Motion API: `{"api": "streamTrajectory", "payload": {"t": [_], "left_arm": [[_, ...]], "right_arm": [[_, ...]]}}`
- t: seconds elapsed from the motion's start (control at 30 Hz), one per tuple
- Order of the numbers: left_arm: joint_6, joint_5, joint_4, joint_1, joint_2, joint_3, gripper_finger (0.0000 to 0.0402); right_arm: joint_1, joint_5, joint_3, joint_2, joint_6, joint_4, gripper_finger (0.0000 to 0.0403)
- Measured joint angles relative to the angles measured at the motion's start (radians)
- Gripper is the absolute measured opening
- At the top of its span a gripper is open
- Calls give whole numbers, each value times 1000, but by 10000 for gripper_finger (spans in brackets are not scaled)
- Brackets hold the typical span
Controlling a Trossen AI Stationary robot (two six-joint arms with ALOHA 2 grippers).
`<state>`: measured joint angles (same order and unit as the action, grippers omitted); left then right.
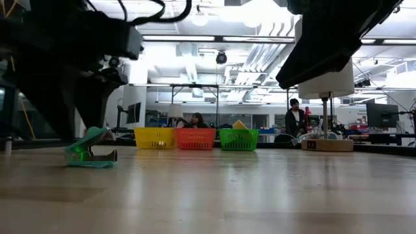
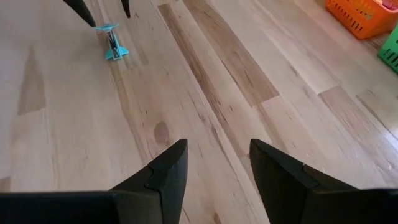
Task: Pick and place Stapler, Stapler remover, tape
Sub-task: Put the light blue staple remover into the yellow basket
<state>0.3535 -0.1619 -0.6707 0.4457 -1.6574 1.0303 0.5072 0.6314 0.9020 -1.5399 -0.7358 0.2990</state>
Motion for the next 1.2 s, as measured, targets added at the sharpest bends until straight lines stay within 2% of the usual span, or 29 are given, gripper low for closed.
{"api": "streamTrajectory", "payload": {"t": [0.3, 0.83, 0.97, 1.2], "left_arm": [[-5, -1, 138, -1, -17, -44, 218], [22, -58, 157, 0, -16, -66, 215], [22, -58, 160, 0, -16, -66, 190], [22, -58, 184, 0, -16, -66, 122]], "right_arm": [[0, -1, 0, 0, 29, -21, 165], [0, -8, 0, 0, 36, -35, 165], [0, -9, 0, 0, 34, -38, 165], [0, -11, 0, 0, 33, -42, 165]]}}
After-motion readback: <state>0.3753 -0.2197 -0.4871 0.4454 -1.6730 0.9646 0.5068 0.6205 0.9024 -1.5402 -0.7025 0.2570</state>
